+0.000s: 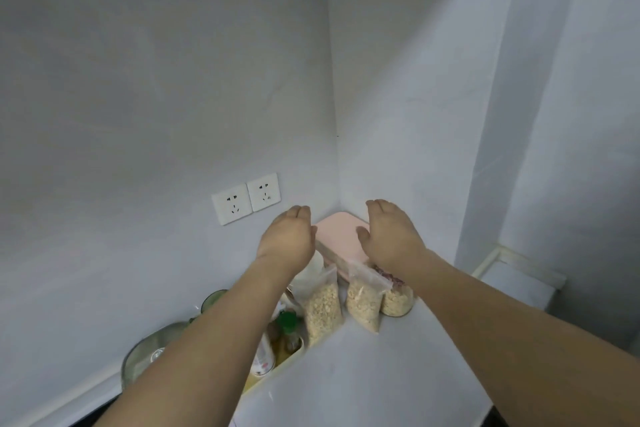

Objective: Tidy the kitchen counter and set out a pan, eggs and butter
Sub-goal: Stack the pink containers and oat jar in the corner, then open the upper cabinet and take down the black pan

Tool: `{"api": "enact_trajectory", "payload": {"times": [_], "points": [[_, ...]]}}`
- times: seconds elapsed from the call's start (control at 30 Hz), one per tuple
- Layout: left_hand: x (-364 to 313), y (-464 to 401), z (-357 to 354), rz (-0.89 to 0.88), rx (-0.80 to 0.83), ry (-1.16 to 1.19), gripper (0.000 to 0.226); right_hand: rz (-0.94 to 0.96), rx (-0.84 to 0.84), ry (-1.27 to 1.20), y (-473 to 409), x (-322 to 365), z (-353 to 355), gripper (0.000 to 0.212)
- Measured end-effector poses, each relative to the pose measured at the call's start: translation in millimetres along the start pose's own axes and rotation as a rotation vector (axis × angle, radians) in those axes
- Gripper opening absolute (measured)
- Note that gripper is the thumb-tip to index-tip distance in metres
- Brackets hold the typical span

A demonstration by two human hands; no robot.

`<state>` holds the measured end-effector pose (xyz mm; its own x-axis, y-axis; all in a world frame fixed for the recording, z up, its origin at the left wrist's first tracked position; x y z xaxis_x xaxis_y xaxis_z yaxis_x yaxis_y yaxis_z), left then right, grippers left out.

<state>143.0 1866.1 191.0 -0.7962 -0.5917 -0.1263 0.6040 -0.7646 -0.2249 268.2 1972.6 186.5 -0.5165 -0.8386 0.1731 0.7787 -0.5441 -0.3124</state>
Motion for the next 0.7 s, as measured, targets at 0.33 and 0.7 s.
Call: {"api": "enact_trajectory", "payload": {"times": [0.33,0.7], "points": [[-32,48,133,-0.029,-0.195,-0.042,0.044,0.057,-0.146,-0.045,39,35,125,0.053],[-67,88,251,-0.091,-0.394,-0.079,0.048,0.105,-0.318,-0.031,70,67,234,0.047]]}}
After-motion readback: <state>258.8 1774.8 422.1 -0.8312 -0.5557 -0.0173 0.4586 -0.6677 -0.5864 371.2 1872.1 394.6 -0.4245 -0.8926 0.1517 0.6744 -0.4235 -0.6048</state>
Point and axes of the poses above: each hand's wrist, its own y-axis away from the middle knuckle, its own z-axis out of the back of the hand, x = y × z, the point moved 7 cm from there along -y, towards the middle knuckle, and after that the axes turned 6 degrees about z, right-handed, at the moved point
